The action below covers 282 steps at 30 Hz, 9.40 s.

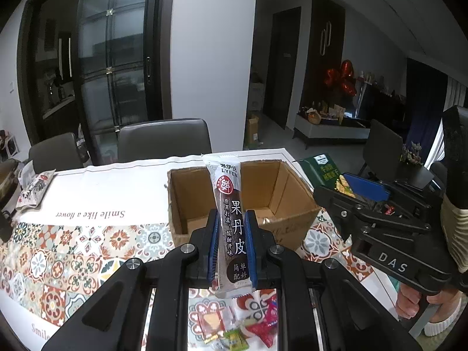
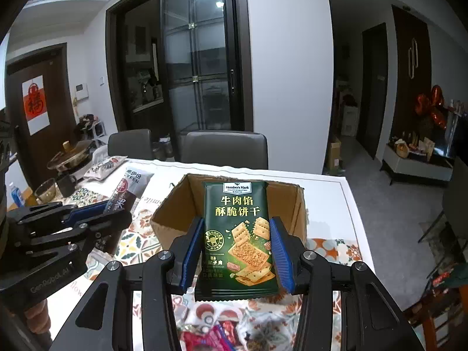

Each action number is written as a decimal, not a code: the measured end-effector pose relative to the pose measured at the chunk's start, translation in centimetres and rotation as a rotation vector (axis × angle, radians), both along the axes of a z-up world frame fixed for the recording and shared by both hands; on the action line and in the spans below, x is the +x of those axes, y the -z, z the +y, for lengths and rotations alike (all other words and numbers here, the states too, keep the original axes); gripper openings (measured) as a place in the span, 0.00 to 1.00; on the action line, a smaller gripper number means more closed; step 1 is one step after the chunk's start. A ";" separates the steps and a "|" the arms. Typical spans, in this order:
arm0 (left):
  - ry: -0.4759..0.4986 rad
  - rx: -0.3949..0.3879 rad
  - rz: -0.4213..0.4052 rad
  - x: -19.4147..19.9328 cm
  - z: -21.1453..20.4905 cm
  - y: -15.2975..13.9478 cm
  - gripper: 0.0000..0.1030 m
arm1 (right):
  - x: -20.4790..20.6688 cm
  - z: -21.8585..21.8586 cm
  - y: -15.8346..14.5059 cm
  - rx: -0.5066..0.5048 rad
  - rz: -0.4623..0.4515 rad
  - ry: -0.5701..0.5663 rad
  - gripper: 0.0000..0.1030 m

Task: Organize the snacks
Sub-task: 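Carry both snacks over the box and open both tools to drop them, then grasp the small wrapped candy with the left tool while the right tool grasps the pink candy bag, then carry the candy and pink bag over the box and open both tools to drop them, then grasp the green cracker packet with the left tool while the right tool grasps the gold-wrapped candy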

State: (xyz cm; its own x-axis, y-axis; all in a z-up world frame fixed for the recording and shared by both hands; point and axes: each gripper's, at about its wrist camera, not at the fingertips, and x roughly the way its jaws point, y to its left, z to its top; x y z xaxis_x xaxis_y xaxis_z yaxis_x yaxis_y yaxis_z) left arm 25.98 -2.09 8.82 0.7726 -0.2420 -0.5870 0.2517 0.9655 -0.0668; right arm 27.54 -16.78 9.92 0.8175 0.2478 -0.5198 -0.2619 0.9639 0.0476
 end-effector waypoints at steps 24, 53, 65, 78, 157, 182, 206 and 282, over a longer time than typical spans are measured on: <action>-0.061 0.039 0.203 12.5 0.1 4.3 0.17 | 11.6 1.4 3.4 -0.057 0.132 -0.018 0.45; -0.117 0.081 -0.010 -0.5 1.8 2.7 0.47 | 2.9 1.0 4.2 0.022 0.096 -0.013 0.72; -0.172 0.065 -0.059 -7.1 3.3 4.1 0.47 | -3.2 1.5 5.6 0.014 0.050 -0.015 0.79; -0.162 0.036 0.077 -10.5 4.0 9.0 0.47 | -6.9 2.2 8.8 0.004 0.095 -0.022 0.81; -0.107 -0.020 0.279 -8.9 2.1 16.9 0.19 | -6.1 3.0 17.5 0.016 0.347 -0.058 0.38; -0.066 0.020 0.019 -6.8 0.9 6.0 0.19 | -5.4 1.8 7.1 0.035 0.107 -0.063 0.38; -0.006 0.030 -0.028 3.1 -0.3 0.7 0.19 | 2.5 1.2 -0.2 -0.043 0.007 -0.082 0.39; -0.101 0.060 0.190 -8.3 -2.3 12.0 0.51 | -4.9 -3.2 11.8 -0.030 0.255 -0.001 0.64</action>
State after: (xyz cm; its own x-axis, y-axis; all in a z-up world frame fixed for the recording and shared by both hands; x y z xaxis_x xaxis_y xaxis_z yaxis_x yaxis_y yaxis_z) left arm 17.72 -4.43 -3.18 0.6653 -0.1294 -0.7353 0.1416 0.9889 -0.0459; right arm 22.63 -20.03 -1.91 0.6586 0.2302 -0.7164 -0.2461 0.9656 0.0840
